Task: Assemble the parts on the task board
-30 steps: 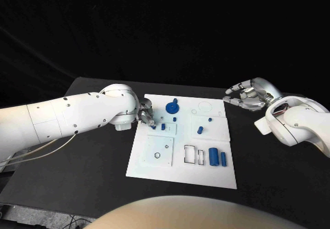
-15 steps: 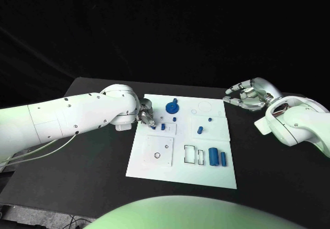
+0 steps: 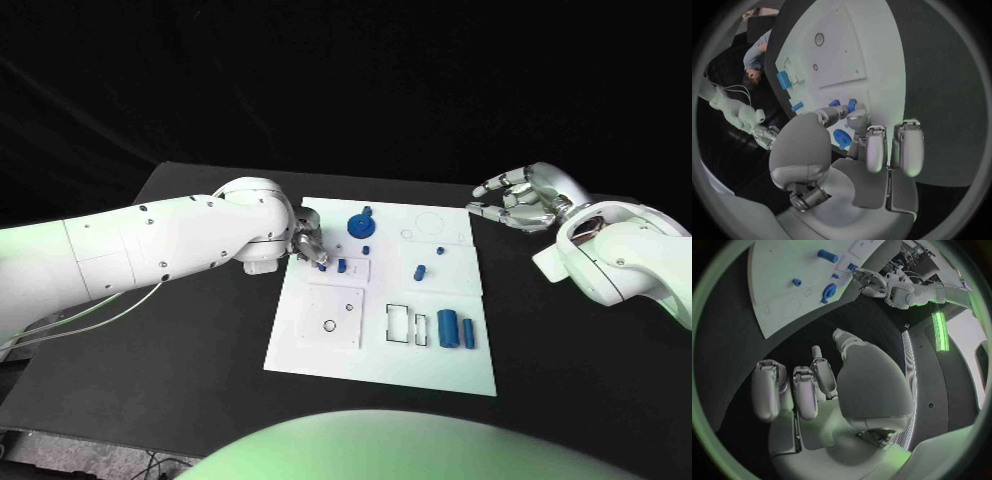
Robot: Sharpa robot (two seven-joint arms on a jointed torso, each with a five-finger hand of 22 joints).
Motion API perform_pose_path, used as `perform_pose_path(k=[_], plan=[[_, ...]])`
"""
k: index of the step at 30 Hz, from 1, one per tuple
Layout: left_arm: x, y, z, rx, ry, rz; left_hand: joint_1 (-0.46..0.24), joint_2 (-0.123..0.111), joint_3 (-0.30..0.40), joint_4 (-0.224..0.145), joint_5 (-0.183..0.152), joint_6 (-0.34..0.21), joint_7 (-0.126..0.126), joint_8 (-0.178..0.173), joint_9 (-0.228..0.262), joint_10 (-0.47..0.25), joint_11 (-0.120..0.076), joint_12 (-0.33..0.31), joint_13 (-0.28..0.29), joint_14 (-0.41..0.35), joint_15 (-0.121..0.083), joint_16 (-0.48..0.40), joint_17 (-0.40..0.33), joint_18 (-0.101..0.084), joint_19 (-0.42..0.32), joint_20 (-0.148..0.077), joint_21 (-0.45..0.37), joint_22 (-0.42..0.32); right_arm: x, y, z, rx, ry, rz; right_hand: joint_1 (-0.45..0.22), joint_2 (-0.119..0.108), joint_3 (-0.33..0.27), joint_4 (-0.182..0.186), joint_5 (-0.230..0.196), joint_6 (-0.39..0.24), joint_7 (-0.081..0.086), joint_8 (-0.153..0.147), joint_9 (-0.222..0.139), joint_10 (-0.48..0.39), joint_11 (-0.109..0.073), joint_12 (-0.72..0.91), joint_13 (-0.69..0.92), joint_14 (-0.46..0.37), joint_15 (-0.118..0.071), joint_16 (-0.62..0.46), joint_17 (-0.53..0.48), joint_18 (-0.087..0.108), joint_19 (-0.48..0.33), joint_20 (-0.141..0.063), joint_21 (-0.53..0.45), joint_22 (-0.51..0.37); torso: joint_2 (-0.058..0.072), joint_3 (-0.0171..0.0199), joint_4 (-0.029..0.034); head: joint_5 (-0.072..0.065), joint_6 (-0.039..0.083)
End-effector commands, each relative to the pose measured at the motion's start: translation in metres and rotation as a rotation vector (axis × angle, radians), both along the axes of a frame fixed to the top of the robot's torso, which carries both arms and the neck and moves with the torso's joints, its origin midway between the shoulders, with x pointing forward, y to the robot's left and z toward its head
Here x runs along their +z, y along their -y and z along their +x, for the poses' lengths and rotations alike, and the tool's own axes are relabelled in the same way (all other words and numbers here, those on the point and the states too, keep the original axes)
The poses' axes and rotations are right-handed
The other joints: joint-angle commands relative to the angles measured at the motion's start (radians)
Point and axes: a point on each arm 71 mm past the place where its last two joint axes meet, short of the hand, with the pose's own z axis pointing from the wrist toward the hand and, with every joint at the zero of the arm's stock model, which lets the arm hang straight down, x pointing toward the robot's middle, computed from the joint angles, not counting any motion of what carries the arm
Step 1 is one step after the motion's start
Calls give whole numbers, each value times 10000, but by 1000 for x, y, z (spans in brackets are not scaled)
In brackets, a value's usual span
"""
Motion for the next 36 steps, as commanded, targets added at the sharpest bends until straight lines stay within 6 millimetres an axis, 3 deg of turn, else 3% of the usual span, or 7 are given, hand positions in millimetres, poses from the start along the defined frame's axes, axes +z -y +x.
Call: perform_pose_path(k=[1, 13, 36], plan=[[-5, 3, -3, -163, -386, 38, -251, -48, 61, -13, -371, 200, -255, -64, -81, 19, -60, -6, -15, 1039, -80, 36, 2634, -119, 623, -3, -32, 2373, 0, -1, 0, 170, -10, -49, -91, 20, 38, -28, 38, 24, -28, 9, 12, -8, -42, 16, 108, 959, 27, -47, 2333, 153, -4, 1, -49, 1905, 3, -4, -1, -12, 2], [-7, 2, -1, -40, -425, 45, -596, -149, -246, 284, -1172, 297, -252, -109, -186, -2, -64, 8, -20, 1039, -94, 36, 2634, -120, 630, -31, -39, 2384, 0, -1, 0, 163, 1, -37, -102, 19, 45, -30, 44, 18, -29, 18, 21, -26, -44, -3, 83, 955, 25, -54, 2318, 158, -12, -2, -73, 1900, -14, -2, 0, -9, 2], [-7, -4, 4, 238, -302, -29, -874, -396, -1355, 929, -1247, 310, -237, -179, -273, -102, -56, -136, -145, 1039, -114, 36, 2634, -98, 580, -73, -149, 2363, -1, -1, 0, 165, -20, -28, -143, 5, 26, -13, 30, -13, -23, 9, 21, -59, -39, -36, 47, 945, 26, -70, 2282, 168, -35, -2, -120, 1884, -11, 0, -6, -37, 2]])
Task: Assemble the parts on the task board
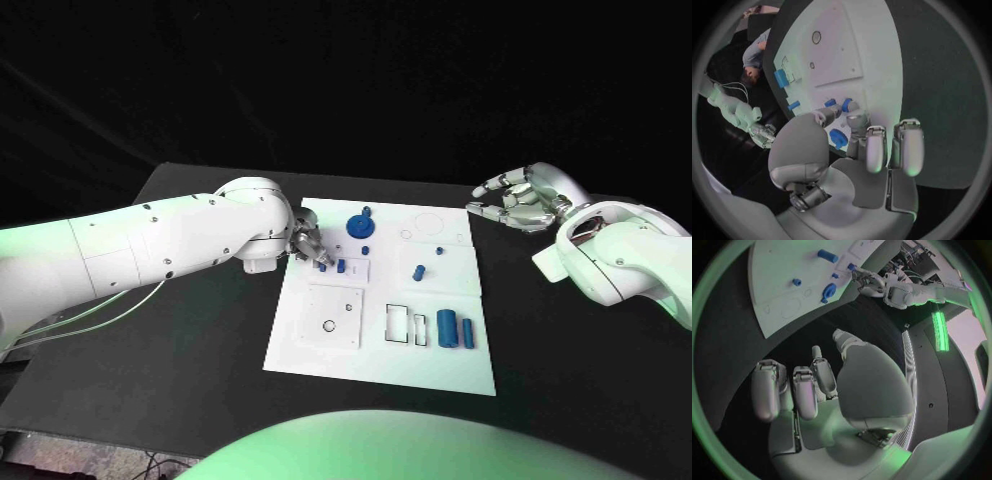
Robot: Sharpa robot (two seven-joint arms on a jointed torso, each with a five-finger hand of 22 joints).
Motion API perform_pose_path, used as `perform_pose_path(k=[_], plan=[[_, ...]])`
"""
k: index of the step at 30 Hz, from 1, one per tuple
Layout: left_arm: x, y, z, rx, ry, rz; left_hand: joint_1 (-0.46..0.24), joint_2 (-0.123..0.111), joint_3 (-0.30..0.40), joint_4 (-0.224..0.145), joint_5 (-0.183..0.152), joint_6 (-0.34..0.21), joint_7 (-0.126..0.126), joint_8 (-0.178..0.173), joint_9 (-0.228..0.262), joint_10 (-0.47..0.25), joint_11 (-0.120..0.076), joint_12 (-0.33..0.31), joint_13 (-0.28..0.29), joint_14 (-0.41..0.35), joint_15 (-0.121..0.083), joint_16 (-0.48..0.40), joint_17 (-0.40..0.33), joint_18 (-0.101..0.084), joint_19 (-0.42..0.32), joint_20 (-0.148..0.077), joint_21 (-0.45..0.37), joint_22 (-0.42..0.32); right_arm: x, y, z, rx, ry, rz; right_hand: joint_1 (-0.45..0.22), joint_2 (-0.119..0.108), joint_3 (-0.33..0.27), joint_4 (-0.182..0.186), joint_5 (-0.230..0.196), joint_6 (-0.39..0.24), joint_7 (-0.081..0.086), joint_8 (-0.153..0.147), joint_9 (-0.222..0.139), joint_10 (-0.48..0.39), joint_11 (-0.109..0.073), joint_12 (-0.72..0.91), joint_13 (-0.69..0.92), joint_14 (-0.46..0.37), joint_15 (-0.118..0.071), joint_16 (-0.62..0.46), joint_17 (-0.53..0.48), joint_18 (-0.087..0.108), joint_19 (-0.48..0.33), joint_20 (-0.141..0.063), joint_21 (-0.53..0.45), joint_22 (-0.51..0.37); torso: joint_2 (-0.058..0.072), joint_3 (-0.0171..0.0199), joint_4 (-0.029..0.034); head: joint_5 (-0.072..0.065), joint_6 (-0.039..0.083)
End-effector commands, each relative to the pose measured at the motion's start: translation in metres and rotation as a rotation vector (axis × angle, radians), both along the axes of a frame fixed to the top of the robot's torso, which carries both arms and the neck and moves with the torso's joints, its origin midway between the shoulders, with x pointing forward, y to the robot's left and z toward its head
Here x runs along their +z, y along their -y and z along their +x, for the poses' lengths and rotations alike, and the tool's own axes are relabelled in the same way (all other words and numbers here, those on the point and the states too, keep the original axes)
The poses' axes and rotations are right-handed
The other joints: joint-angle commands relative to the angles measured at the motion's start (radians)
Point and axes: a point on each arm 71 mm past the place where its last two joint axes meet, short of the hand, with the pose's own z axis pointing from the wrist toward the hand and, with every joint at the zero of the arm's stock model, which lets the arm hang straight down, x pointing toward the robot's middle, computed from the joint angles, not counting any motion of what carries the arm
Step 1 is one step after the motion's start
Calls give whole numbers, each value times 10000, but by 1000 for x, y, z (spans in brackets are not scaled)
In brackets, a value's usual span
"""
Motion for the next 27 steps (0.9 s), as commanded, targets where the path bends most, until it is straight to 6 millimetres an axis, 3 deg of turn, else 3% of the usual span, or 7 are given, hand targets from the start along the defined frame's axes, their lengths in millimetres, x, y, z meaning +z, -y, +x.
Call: perform_pose_path(k=[1, 22, 25, 27], plan=[[-2, 0, -2, -15, -92, -78, -51, -15, -82, 22, -57, -20, 65, -65, -12, -61, -18, -50, -24, 1038, -40, 36, 2635, -98, 581, -73, -44, 2364, -1, -1, -1, 176, -15, -35, -104, -35, 26, -13, 30, -13, -24, 9, 9, -59, -38, -36, 51, 945, 26, -70, 2284, 167, -35, -2, -83, 1879, 10, 1, -3, -19, 2], [18, -4, -2, 426, 962, -1395, 181, -92, -733, 517, -53, -303, 108, -95, 14, -312, 1, -370, -270, 1038, -3, 36, 2635, -17, 387, -58, -426, 2249, -1, 0, -1, 130, -62, 1, -210, -24, -17, 24, 22, -53, -15, 1, 11, -114, -30, -95, -12, 918, 33, -111, 2192, 189, -85, 1, -182, 1844, 16, 3, -2, -81, 2], [25, -2, -1, 527, 1438, -2212, 329, -186, -838, 687, -56, -714, 247, -351, -124, -563, 68, -646, -481, 1026, 45, 1, 2590, 11, 322, -25, -568, 2208, -1, 1, -1, 120, -53, 5, -217, -21, -19, 24, 24, -56, -15, 1, 11, -122, -30, -103, -20, 913, 33, -120, 2172, 190, -88, 1, -188, 1843, 23, -3, -7, -100, 2], [29, 0, 0, 577, 1790, -2775, 407, -282, -1034, 788, -50, -1040, 386, -553, -245, -943, 176, -1109, -848, 923, 129, -281, 2236, 145, -12, 31, -1208, 2011, -1, 1, 0, 116, -50, 6, -217, -21, -19, 24, 24, -56, -15, 1, 11, -122, -30, -103, -20, 913, 33, -120, 2172, 190, -88, 1, -188, 1843, 21, -4, -4, -112, 2]])
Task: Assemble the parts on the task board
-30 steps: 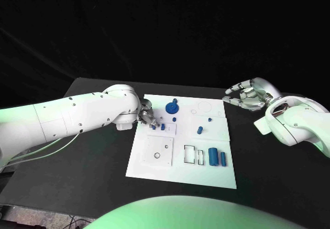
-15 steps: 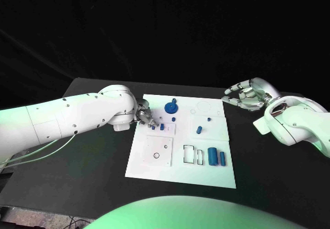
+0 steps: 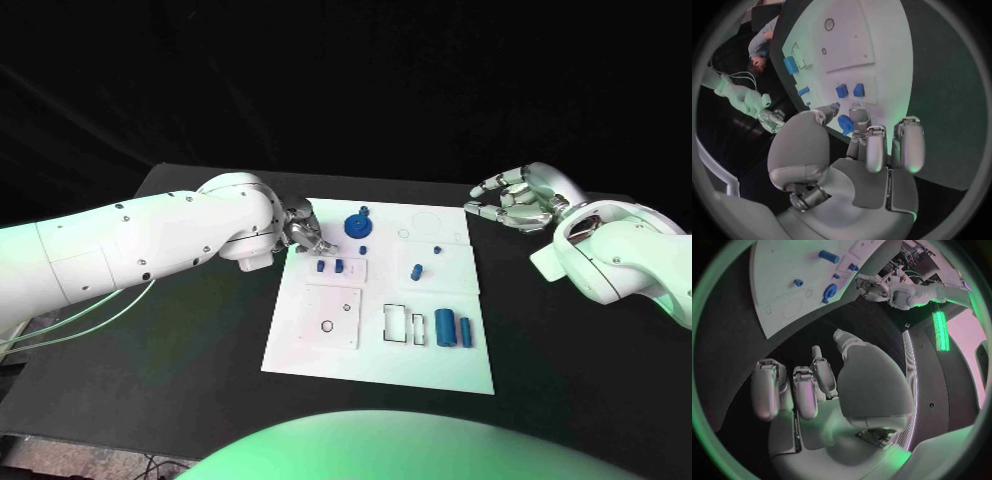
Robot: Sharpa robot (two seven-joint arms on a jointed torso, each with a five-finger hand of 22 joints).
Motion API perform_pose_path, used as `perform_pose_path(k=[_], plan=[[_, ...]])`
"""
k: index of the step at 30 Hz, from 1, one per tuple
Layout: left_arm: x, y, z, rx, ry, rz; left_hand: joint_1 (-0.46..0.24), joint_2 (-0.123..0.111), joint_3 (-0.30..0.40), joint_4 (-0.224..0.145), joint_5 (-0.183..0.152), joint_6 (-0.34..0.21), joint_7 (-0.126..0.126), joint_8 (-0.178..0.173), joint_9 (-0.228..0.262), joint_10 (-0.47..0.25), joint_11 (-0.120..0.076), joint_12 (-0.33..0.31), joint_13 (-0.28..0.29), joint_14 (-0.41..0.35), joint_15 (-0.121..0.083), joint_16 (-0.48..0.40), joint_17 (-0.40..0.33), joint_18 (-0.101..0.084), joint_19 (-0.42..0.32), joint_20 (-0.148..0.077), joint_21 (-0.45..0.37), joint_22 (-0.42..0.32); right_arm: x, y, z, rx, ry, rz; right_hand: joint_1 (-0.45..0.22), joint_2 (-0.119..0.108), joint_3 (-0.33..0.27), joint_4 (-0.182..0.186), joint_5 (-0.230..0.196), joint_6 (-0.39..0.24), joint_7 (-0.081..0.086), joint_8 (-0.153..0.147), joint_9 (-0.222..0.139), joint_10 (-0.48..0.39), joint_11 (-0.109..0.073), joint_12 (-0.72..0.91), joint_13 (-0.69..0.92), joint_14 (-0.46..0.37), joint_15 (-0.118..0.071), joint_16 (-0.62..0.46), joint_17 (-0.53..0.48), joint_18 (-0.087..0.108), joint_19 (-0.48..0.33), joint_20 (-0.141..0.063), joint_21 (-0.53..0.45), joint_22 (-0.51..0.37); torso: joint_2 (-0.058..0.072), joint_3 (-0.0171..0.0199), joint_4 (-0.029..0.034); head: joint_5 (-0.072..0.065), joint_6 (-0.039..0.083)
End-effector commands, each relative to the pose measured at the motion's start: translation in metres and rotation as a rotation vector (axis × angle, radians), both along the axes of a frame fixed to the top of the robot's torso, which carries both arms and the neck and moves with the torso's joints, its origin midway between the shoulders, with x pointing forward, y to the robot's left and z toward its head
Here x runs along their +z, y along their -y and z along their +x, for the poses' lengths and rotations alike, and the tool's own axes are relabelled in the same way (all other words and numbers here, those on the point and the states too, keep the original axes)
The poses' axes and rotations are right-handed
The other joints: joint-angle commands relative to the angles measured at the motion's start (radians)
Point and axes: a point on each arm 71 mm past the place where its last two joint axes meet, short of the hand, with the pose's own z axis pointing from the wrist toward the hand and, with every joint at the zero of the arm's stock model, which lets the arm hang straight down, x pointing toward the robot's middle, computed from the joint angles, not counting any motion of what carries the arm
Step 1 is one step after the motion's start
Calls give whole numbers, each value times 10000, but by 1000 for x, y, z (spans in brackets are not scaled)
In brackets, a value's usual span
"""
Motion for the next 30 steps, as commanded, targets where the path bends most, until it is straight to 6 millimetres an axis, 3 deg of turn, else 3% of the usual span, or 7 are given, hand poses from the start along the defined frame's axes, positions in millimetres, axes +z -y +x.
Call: perform_pose_path(k=[1, 3, 5, 8, 9, 20, 30], plan=[[12, 8, 4, 114, 1143, -1780, 194, -41, -245, 76, -38, -501, 202, -267, -171, -758, 168, -1060, -893, 876, 206, -319, 2111, 201, -168, 94, -762, 1919, 0, -1, 0, 142, -12, 0, -111, -21, -19, 24, 25, -56, -15, 1, 14, -86, 6, -53, -9, 913, 33, -42, 2172, 190, -88, 1, -33, 1846, 1, -6, -5, -36, 11], [18, 12, 5, -65, 1816, -2496, 453, 18, -496, 108, -13, -882, 364, -395, -345, -1433, 334, -1596, -1386, 697, 355, -687, 1688, 340, -541, 230, -1486, 1700, 0, -1, 0, 132, -8, 2, -118, -18, -22, 24, 26, -58, -14, 1, 14, -94, 6, -62, -18, 907, 34, -50, 2153, 195, -100, 1, -56, 1838, 3, -5, 2, -68, 35], [24, 18, 6, -492, 2570, -3014, 1017, 57, -474, 53, 90, -1270, 605, -427, -511, -2519, 601, -2000, -1643, -556, 605, -2771, -431, 906, -2313, 433, -4696, 658, 0, 0, 0, 127, -4, 2, -125, -11, -23, 22, 32, -61, -14, 2, 16, -169, 7, -144, -104, 882, 34, -89, 2065, 221, -162, 2, -168, 1796, 5, -7, 16, -102, 67], [28, 31, 5, -1566, 3740, -3321, 2228, -79, -633, -58, 1336, -1628, 997, -711, -1182, -3706, 1038, -2745, -2518, -2588, 1023, -5448, -2856, 1432, -4355, 833, -8742, -926, 0, 0, 0, 125, 7, 4, -121, 6, -14, 3, 50, -57, -16, 13, 23, -274, 5, -258, -217, 864, 35, -116, 2010, 235, -195, 4, -233, 1773, 6, -21, 25, -146, 100], [28, 34, 5, -1898, 4047, -3316, 2476, -120, -667, -117, 1364, -1652, 1049, -780, -1323, -3891, 1065, -2899, -2705, -2844, 1053, -5727, -3135, 1438, -4399, 888, -8917, -1016, 0, 0, 0, 126, 12, 5, -118, 10, -11, -1, 54, -57, -17, 16, 25, -330, 5, -320, -281, 857, 34, -127, 1987, 242, -214, 4, -267, 1761, 8, -25, 25, -151, 107], [14, 64, -1, -5054, 6273, -1749, 3546, -249, -1104, -648, 839, -899, 775, -1545, -2782, -4076, 1033, -3962, -4543, -2676, 930, -5333, -3254, 1509, -4047, 870, -9407, -1111, 0, -2, 1, 173, 29, 50, -98, 23, 8, -20, 74, -64, -18, 25, 33, -480, 1, -494, -455, 827, 31, -173, 1894, 273, -287, 3, -406, 1710, 13, -21, -1, -214, 158], [-2, 76, 4, -5927, 5795, -264, 3571, -255, -1082, -880, 620, -247, 648, -2207, -3573, -3968, 943, -4365, -5611, -1450, 760, -3292, -1934, 981, -2362, 679, -5812, 742, 0, -4, 1, 204, 28, 69, -93, 32, 17, -22, 86, -69, -18, 26, 35, -491, 1, -509, -469, 824, 30, -179, 1885, 277, -298, 3, -430, 1702, 23, -21, -3, -238, 148]])
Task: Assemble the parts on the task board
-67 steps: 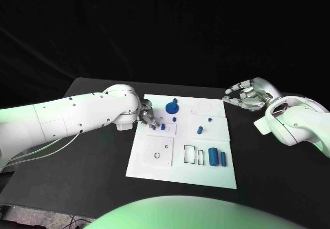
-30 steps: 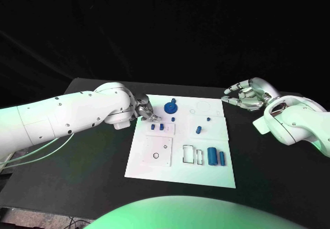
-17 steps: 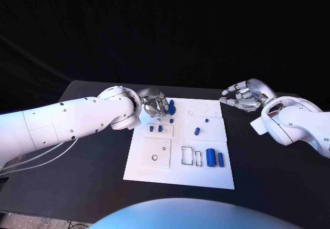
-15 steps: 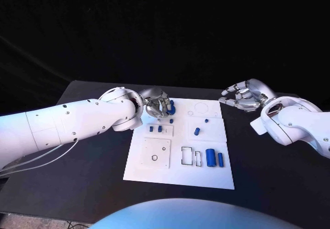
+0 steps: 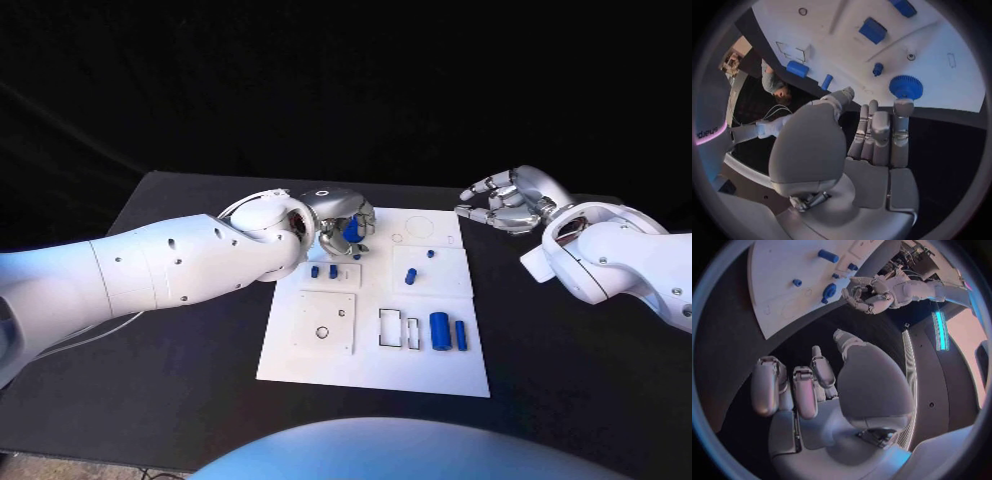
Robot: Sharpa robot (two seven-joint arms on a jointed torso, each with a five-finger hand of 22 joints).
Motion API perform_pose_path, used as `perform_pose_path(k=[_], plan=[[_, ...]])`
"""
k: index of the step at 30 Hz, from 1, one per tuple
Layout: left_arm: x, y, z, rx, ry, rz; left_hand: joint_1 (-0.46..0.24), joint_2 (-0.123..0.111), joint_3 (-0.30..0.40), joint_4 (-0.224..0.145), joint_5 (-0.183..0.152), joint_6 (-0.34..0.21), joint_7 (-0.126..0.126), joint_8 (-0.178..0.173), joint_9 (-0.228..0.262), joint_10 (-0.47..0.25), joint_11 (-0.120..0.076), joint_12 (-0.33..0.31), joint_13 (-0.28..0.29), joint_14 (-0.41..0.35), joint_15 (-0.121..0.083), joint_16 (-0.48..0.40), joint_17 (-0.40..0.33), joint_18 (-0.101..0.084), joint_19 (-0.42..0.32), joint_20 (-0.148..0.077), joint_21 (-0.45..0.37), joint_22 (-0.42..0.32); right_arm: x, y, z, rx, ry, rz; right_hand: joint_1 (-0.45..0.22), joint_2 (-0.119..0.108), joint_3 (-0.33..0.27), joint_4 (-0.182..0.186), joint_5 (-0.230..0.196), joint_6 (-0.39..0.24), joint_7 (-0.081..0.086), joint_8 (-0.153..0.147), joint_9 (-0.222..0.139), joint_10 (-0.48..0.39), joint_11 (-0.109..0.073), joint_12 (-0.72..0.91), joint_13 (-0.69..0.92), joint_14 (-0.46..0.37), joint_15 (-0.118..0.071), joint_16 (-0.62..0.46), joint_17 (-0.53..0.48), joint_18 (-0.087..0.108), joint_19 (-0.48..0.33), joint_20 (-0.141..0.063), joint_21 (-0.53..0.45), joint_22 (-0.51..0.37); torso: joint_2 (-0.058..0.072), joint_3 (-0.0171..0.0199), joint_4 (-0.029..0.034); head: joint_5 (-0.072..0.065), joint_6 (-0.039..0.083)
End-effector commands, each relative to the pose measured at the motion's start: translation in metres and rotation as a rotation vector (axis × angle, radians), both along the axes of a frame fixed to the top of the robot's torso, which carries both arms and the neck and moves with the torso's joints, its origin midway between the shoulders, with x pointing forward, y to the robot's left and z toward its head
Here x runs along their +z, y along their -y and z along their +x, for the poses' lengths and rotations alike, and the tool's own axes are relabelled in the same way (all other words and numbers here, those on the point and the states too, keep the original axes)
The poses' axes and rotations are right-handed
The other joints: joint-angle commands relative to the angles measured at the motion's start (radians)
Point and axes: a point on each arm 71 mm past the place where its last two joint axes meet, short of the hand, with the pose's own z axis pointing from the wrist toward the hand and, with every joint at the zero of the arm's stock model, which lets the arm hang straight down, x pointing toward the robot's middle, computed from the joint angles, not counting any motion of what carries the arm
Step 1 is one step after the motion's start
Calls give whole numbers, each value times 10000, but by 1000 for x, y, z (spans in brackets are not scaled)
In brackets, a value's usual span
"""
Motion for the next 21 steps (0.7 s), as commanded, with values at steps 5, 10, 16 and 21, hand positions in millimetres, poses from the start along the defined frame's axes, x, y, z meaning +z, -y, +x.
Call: perform_pose_path(k=[5, 10, 16, 21], plan=[[-9, 6, 2, -553, 123, 1592, 60, 7, -33, -69, -62, 167, 38, -151, -127, -47, 2, -201, -275, 21, -5, 141, -64, -98, -3, -4, 84, 817, 0, -2, 0, 177, 18, 12, -93, 32, 17, -22, 47, -69, -18, 26, 11, -60, 1, -35, -8, 824, 30, -63, 1886, 119, -46, 4, -35, 1705, -4, 5, 3, -31, -24], [-13, 6, 5, -515, -29, 1925, 69, 21, -9, -76, -10, 214, 91, -252, -195, -61, 46, -326, -428, 25, 21, 213, -83, -115, 4, 10, 167, 900, 0, -3, 0, 187, 20, 16, -93, 32, 17, -22, 47, -69, -18, 26, 11, -60, 1, -35, -8, 824, 30, -63, 1886, 119, -46, 4, -35, 1705, -12, 8, 4, -37, -53], [-16, 7, 6, -507, -229, 2184, 89, 34, 98, -84, 125, 350, 117, -393, -291, 131, 58, -489, -658, 143, 50, 431, -5, -149, 93, 34, 410, 976, 0, -3, 0, 193, 21, 18, -88, 37, 27, -27, 61, -75, -19, 29, 14, -62, 0, -42, -15, 822, 28, -66, 1883, 120, -49, 3, -46, 1702, -12, 10, 5, -39, -70], [-18, 9, 9, -463, -309, 2280, 190, 32, 498, -204, 335, 371, 78, -665, -441, 417, 40, -748, -982, 257, 38, 683, 61, -172, 180, 36, 684, 1023, 0, -3, 0, 199, 19, 19, -88, 37, 27, -27, 61, -75, -19, 29, 14, -62, 0, -42, -15, 822, 28, -66, 1883, 120, -49, 3, -46, 1702, -10, 5, 9, -51, -66]])
